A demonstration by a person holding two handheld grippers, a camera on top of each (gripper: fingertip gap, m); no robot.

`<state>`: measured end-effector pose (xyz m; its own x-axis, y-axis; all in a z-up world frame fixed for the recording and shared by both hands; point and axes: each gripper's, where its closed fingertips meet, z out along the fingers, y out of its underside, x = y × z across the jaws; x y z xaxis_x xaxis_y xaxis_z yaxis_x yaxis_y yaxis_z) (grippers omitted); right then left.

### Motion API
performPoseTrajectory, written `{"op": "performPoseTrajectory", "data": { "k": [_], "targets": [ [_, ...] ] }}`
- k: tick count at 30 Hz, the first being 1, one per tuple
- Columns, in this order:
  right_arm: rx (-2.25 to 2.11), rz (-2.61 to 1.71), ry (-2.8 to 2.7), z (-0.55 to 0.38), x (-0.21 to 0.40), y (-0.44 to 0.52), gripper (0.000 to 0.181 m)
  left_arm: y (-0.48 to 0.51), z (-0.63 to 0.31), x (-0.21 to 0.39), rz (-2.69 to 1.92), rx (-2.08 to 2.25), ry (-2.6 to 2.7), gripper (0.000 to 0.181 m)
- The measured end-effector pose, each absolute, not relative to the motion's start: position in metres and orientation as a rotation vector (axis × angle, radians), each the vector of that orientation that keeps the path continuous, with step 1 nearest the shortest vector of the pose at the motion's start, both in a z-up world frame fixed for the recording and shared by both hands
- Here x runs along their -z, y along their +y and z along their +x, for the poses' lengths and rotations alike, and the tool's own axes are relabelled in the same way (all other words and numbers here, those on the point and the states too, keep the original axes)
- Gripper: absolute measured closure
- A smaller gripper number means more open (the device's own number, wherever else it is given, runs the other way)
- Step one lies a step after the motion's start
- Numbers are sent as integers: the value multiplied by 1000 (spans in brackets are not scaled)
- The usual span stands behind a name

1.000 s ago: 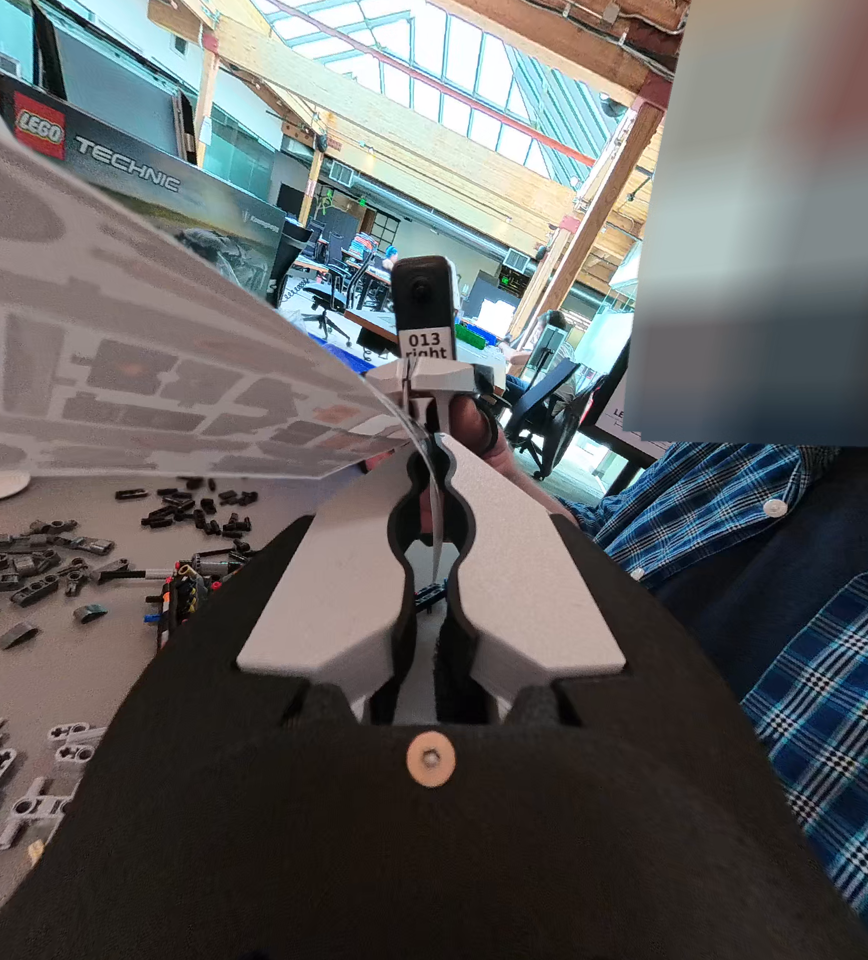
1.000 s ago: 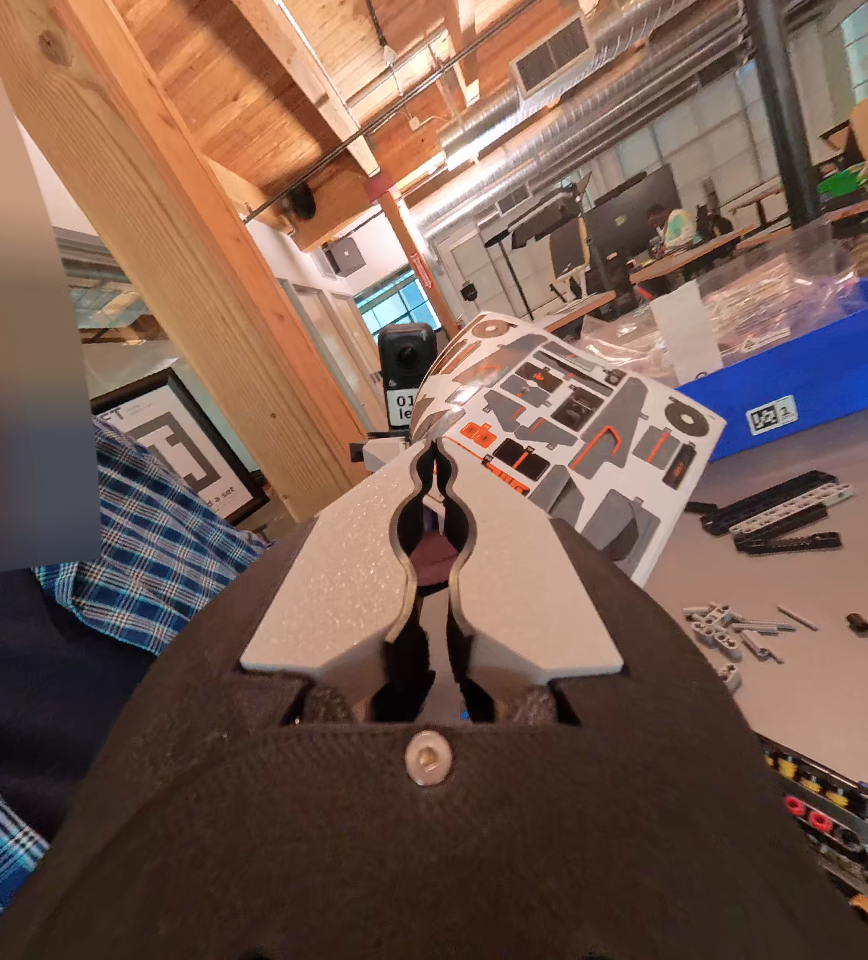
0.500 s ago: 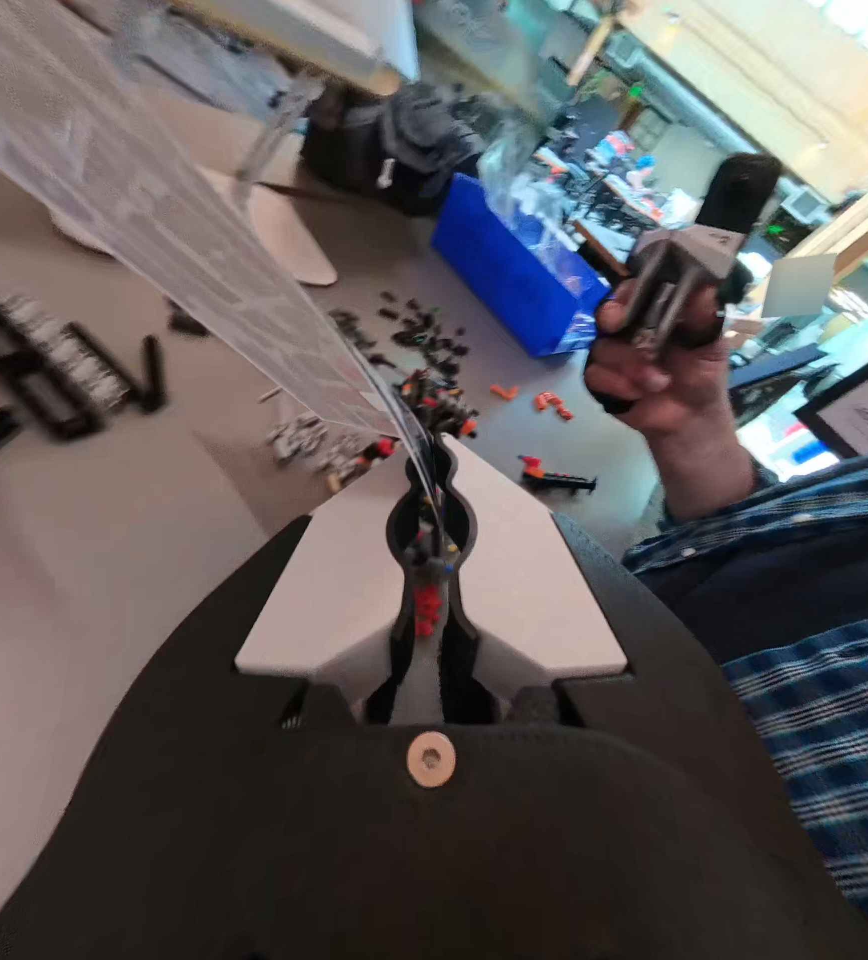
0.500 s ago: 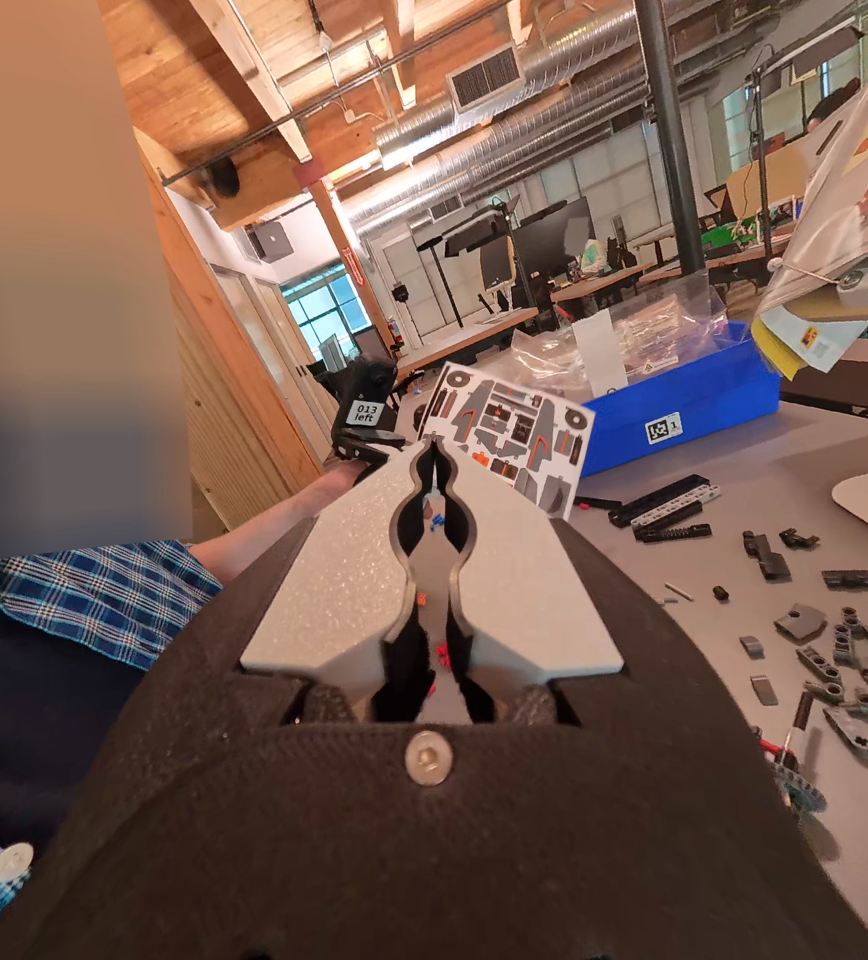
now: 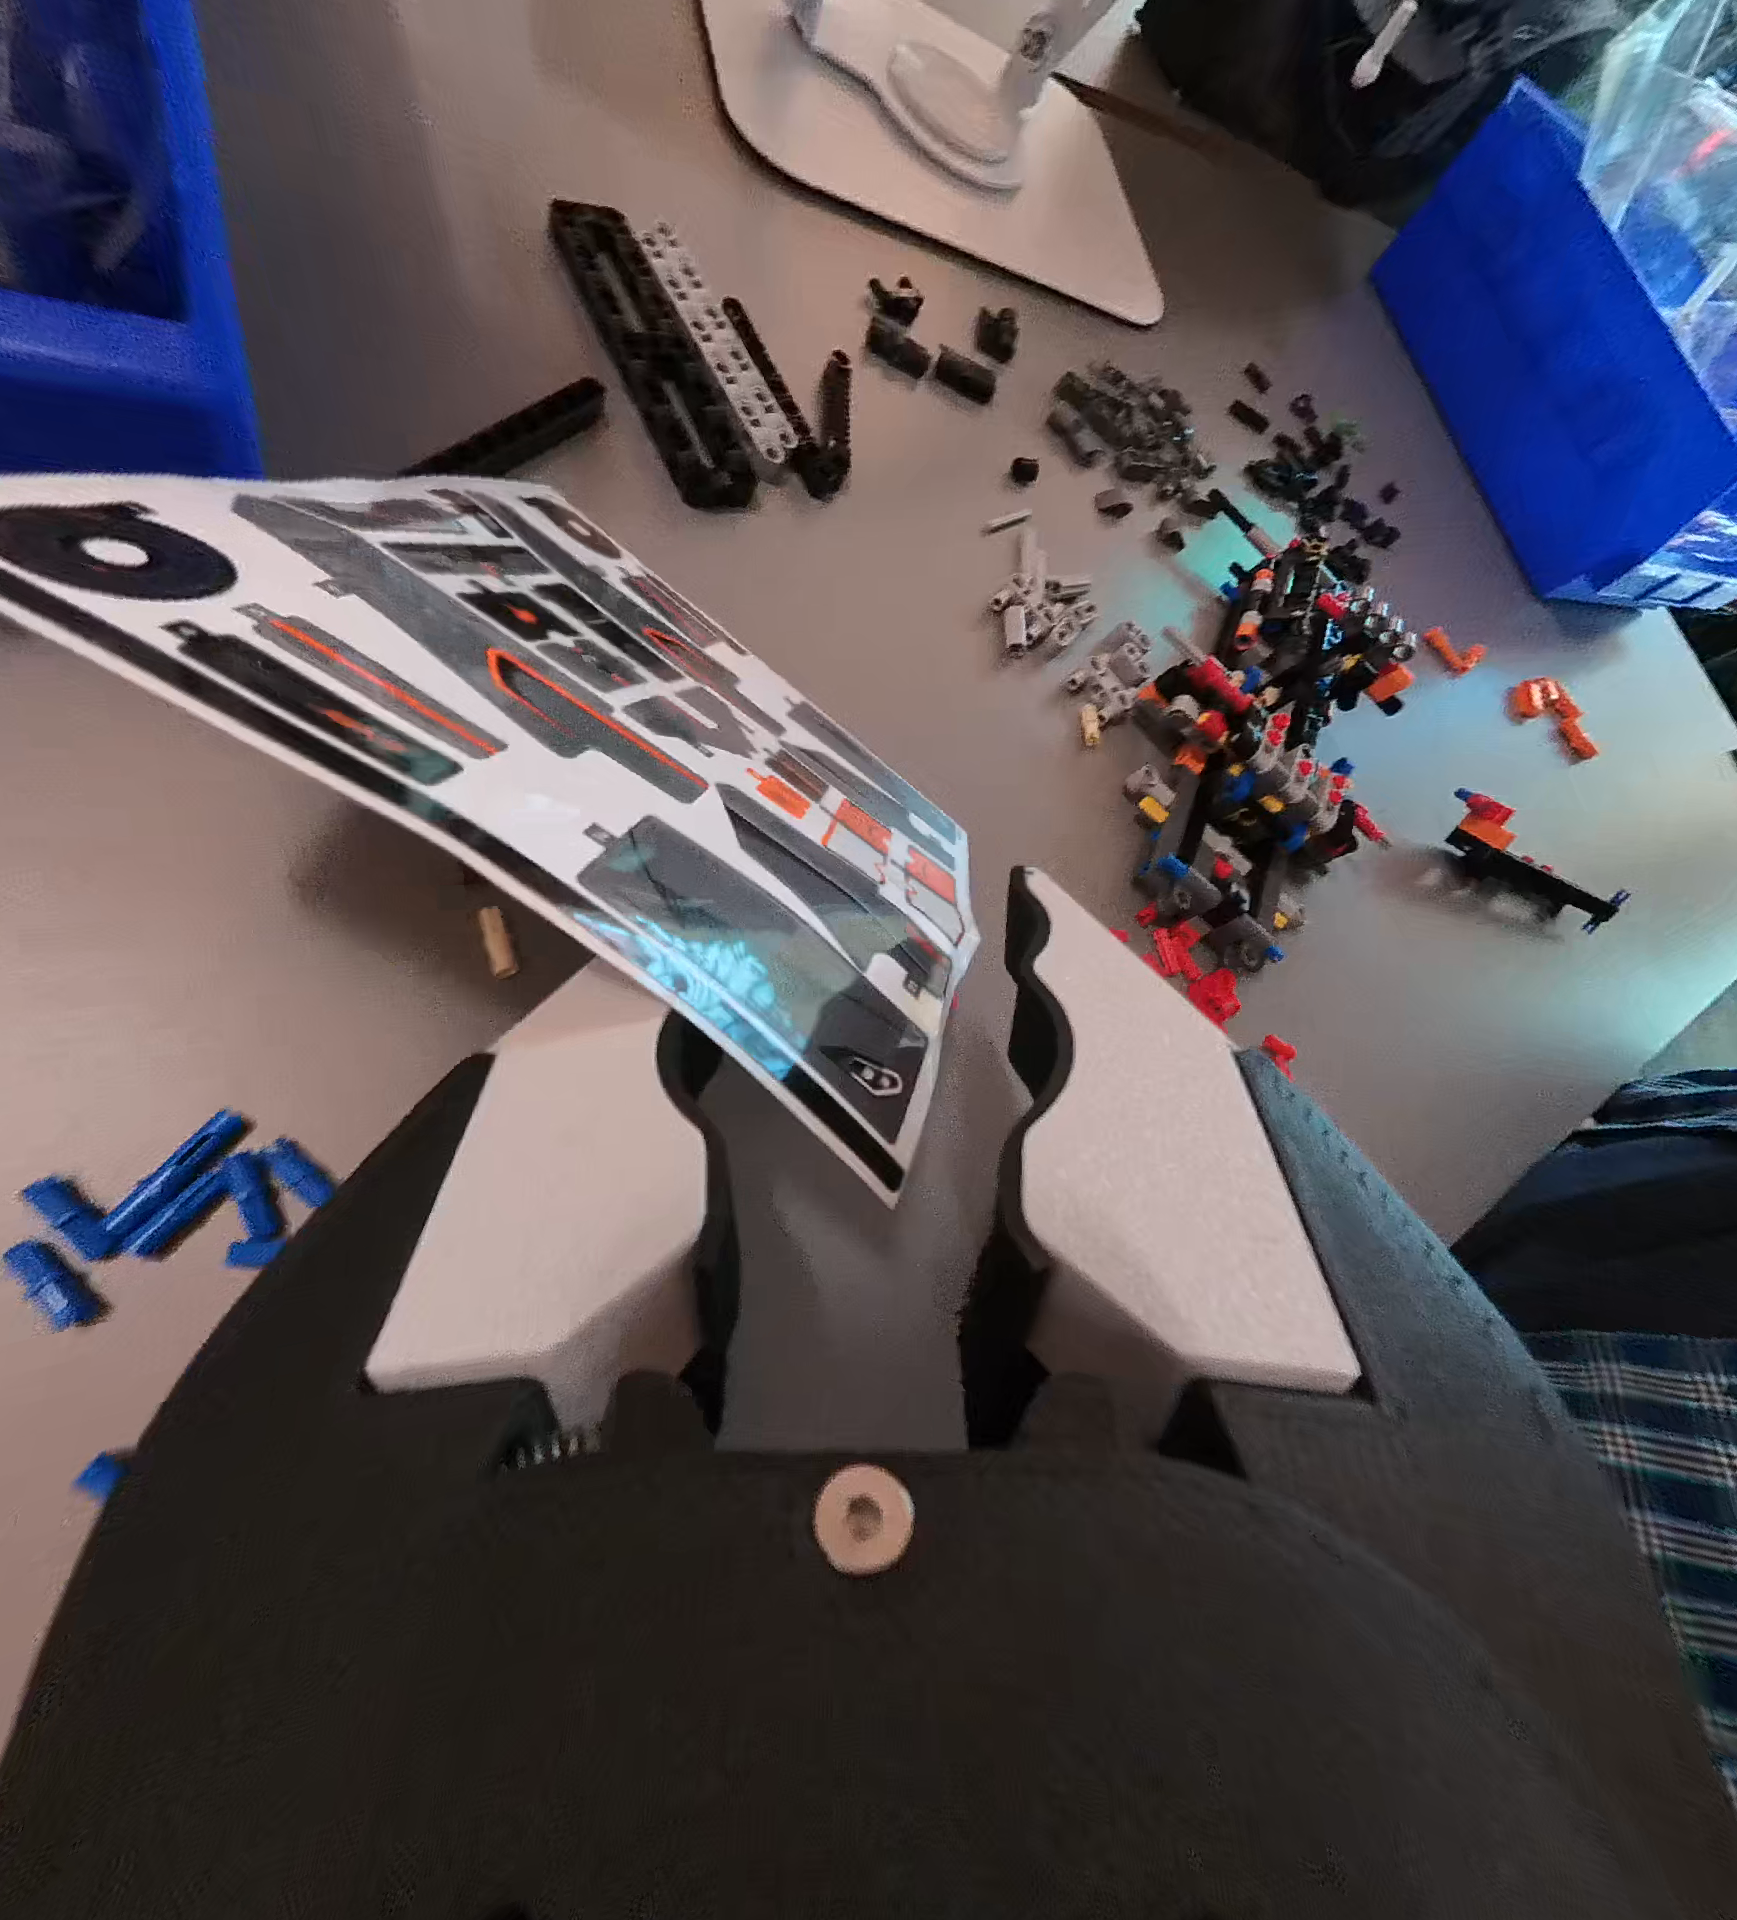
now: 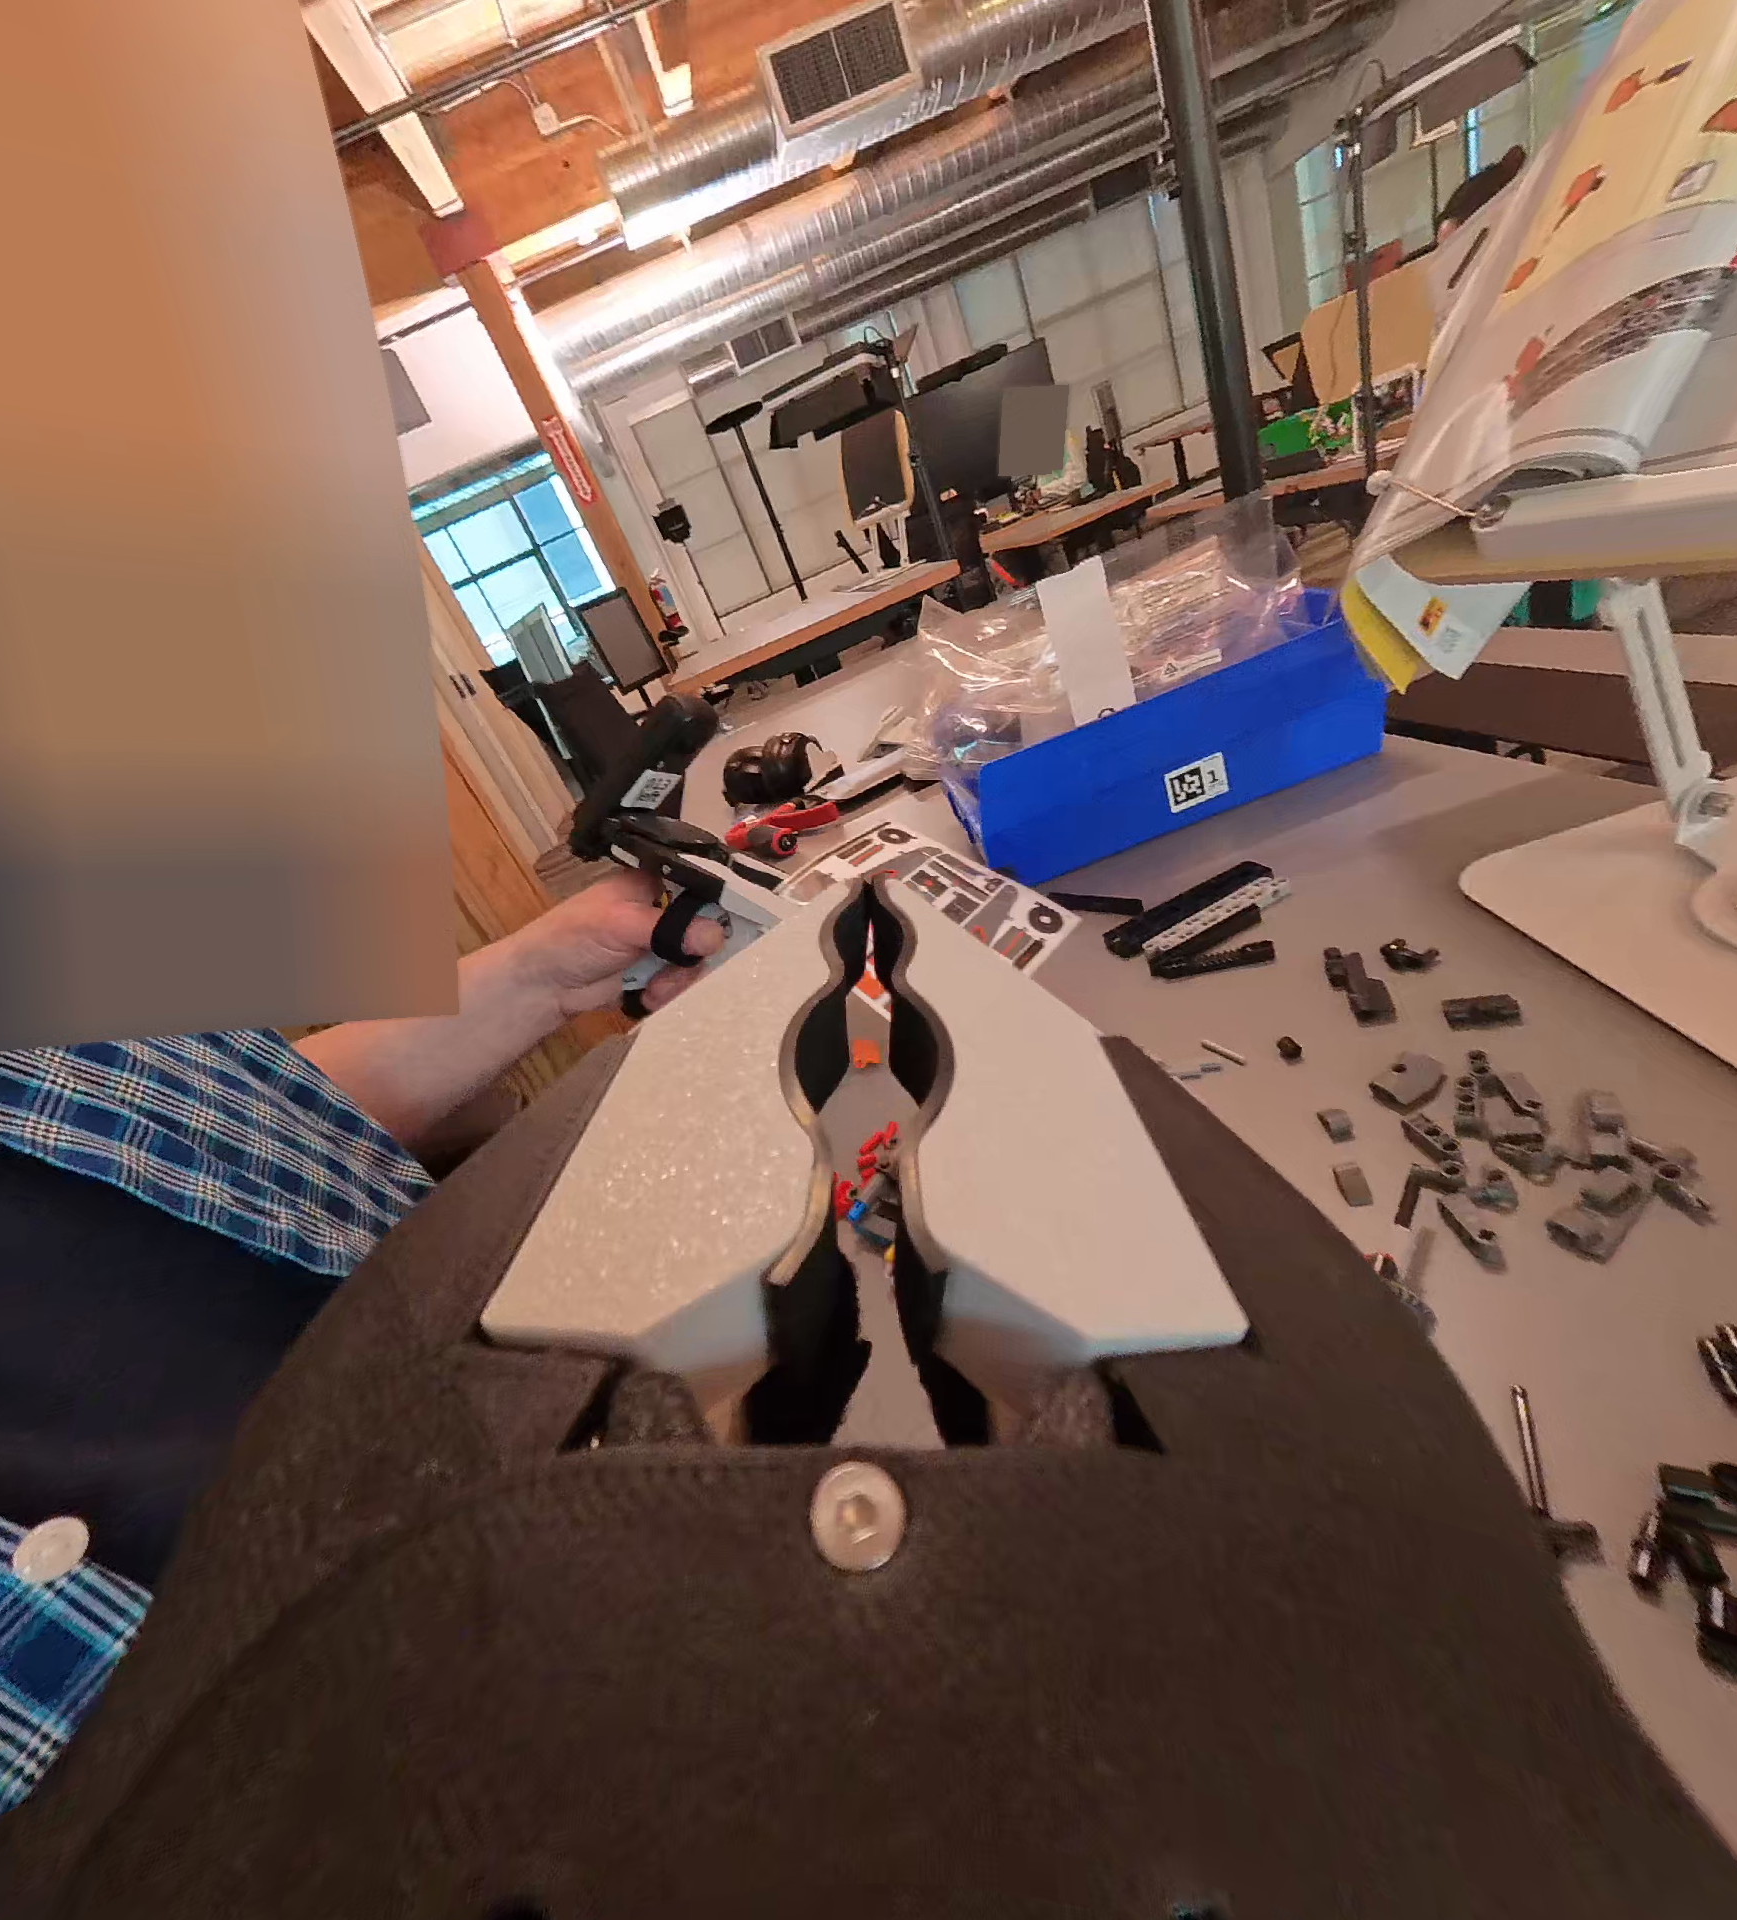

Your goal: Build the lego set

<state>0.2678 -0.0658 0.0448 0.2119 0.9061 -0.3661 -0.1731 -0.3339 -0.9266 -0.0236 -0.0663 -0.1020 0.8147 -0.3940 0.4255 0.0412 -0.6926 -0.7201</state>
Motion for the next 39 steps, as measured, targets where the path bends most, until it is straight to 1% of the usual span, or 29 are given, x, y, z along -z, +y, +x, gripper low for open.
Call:
{"op": "performPoseTrajectory", "data": {
  "k": [1, 2, 3, 4, 7, 10, 12, 14, 15, 18, 21, 24, 27, 30, 34, 35, 39],
  "targets": [
    [-1319, -1471, -742, 270, -44, -66, 181, -69, -28, 103, -2245, 721, 251, 122],
    [-1305, -1473, -747, 272, -43, -67, 181, -69, -35, 106, -2270, 676, 233, 112],
    [-1293, -1473, -747, 274, -43, -67, 181, -71, -42, 109, -2294, 626, 238, 106],
    [-1282, -1475, -746, 277, -43, -68, 181, -72, -46, 110, -2302, 595, 249, 103],
    [-1256, -1477, -748, 283, -44, -68, 181, -73, -60, 111, -2336, 478, 234, 85],
    [-1223, -1480, -758, 287, -44, -70, 181, -74, -80, 119, -2389, 230, 283, 70],
    [-1207, -1483, -762, 289, -44, -71, 181, -77, -84, 122, -2422, 197, 292, 58],
    [-1191, -1488, -767, 290, -42, -72, 181, -76, -97, 114, -2391, 83, 263, 59],
    [-1183, -1490, -770, 291, -42, -73, 181, -78, -100, 107, -2367, 55, 254, 61],
    [-1166, -1496, -780, 290, -39, -75, 181, -88, -77, 84, -2275, 92, 325, 88],
    [-1189, -1493, -780, 287, -37, -76, 181, -102, -30, 92, -2310, 228, 458, 110],
    [-1208, -1491, -791, 281, -35, -77, 181, -107, 3, 118, -2395, 301, 526, 118],
    [-1220, -1491, -801, 277, -34, -80, 181, -105, 20, 139, -2463, 345, 522, 119],
    [-1226, -1488, -808, 275, -33, -82, 181, -100, 23, 151, -2500, 310, 497, 127],
    [-1241, -1488, -820, 271, -30, -83, 181, -94, 21, 157, -2515, 271, 466, 128],
    [-1247, -1488, -822, 270, -28, -83, 181, -93, 21, 158, -2519, 257, 467, 130],
    [-1268, -1488, -833, 266, -25, -83, 181, -89, 12, 162, -2524, 166, 492, 153]
  ]
}}
